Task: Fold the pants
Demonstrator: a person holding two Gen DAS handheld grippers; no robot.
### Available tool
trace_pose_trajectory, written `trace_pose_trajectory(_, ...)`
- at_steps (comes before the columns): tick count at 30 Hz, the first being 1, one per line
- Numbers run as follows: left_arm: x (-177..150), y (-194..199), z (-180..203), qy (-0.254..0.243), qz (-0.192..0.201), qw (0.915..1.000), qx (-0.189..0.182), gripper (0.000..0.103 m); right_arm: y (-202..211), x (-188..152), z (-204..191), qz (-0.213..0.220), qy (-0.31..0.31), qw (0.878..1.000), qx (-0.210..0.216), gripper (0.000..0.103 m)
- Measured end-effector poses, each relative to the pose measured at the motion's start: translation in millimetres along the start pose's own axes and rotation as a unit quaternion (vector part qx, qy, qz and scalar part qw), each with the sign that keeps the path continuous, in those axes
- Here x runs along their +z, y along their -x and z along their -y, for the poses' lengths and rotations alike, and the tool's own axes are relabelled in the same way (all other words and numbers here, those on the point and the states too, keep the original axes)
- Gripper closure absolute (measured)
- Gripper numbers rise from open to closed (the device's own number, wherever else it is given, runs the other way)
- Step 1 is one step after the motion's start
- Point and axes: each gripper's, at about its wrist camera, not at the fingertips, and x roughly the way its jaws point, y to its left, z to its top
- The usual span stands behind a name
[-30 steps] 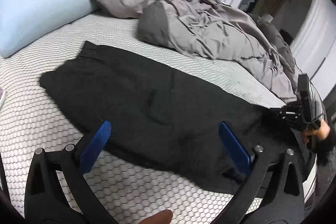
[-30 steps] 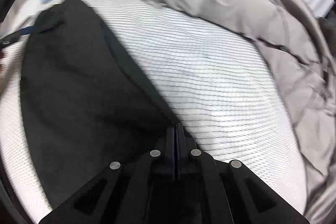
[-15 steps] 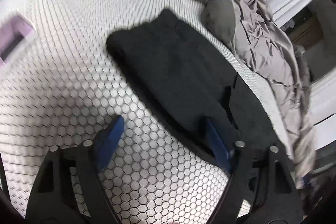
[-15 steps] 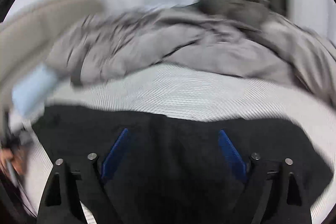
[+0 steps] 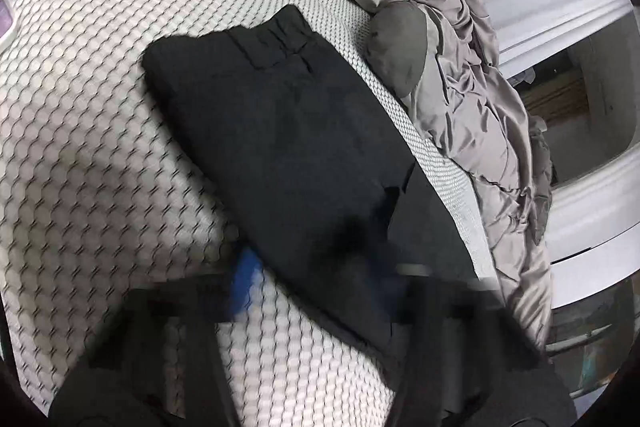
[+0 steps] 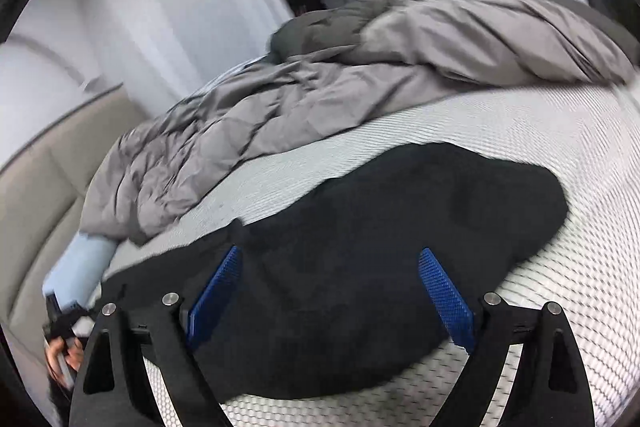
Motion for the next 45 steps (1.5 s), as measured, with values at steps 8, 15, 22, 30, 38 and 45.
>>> trace_pose_trajectory(8,8,52,5,-0.065,0.081,0.9931,0.055,0.102,3,4,104,-0.004,-0.144,0.987,-0.07,0.012)
trace_pose_trajectory(15,11,46,-8,-0.049,0.071,0.9933,0.077,0.102,-59,5,145,-0.055,-0.279,0.956,0.077,0.018)
trace_pose_trajectory(22,-1,58,-28,-0.037,0.051,0.9974,0.035,0.102,-5,4,140,0.008,-0.259,0.964,0.063,0.089)
trace_pose_trajectory(30,-18,76,-30,-0.052,0.055,0.9938,0.082,0.088,5,-26,171,-0.066,-0.264,0.962,0.011,0.065)
trace_pose_trajectory(38,-31,126,16,-0.115,0.099,0.9868,0.055,0.032,63,8,155,0.042,-0.179,0.978,-0.095,0.029)
trace_pose_trajectory(45,-70,90,87,-0.208,0.044,0.977,-0.018,0.001,-7,75,104,-0.037,-0.04,0.997,-0.048,0.021)
